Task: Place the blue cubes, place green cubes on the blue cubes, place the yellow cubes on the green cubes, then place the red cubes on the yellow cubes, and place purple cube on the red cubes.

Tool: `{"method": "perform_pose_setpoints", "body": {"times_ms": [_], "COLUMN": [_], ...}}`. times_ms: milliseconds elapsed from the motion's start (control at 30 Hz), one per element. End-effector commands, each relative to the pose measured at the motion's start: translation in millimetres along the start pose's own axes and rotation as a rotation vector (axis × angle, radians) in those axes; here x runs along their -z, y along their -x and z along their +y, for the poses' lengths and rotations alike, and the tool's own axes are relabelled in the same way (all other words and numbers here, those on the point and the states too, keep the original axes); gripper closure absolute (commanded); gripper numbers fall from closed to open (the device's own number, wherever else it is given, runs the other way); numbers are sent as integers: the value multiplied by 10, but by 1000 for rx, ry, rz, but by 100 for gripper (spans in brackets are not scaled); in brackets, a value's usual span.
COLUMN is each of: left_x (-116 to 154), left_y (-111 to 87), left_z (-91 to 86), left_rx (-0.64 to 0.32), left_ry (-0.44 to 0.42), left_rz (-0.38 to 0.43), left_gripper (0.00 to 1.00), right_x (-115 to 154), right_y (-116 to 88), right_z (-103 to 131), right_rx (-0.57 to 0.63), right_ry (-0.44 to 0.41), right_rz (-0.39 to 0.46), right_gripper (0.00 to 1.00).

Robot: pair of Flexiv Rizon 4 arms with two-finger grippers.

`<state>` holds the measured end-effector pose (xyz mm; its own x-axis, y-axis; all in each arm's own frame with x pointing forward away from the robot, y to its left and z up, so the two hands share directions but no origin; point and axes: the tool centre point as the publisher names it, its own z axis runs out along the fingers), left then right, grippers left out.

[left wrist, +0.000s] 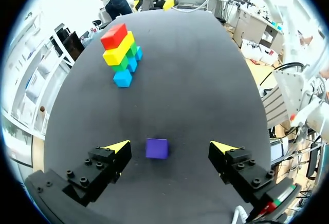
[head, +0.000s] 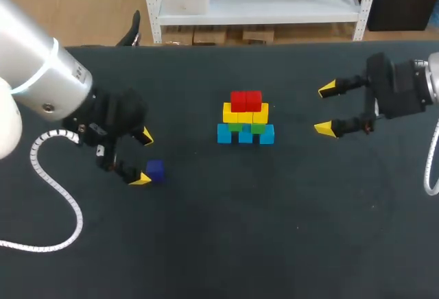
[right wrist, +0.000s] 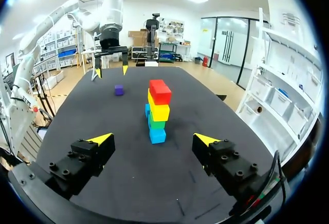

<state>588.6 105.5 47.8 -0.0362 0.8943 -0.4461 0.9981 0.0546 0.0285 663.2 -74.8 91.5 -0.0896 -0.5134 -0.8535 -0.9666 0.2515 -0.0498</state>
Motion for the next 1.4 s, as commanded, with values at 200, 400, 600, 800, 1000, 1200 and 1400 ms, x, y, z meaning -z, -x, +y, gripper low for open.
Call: {"method": "perform_pose_setpoints", "body": {"times_ms": [200,400,600,800,1000,1200,1400], "left_x": [-247,-322,-353,-378,-421,-466,-356], "left_y": [-92,-144,-170,-193,-198,-200,-128], "left_z": [172,158,132,127,111,95,77], "left_rx": [17,27,25,12,-7,-12,-16], "left_ry": [-5,-7,-4,4,8,9,21], "left_rz": [34,45,54,58,47,48,44], "left_gripper": [0,0,0,26,39,100,100], "right_x": [-6,-6,-6,-6,-6,-6,-6], "right_y": [-6,-6,-6,-6,-6,-6,-6], "right_z": [-4,-4,-4,-4,-4,-4,-4], "right_rx": [1,1,1,1,1,1,1], "right_ry": [0,0,0,0,0,0,0], "right_rz": [-3,-3,-3,-3,-3,-3,-3], "right_gripper": [0,0,0,0,0,0,0]}}
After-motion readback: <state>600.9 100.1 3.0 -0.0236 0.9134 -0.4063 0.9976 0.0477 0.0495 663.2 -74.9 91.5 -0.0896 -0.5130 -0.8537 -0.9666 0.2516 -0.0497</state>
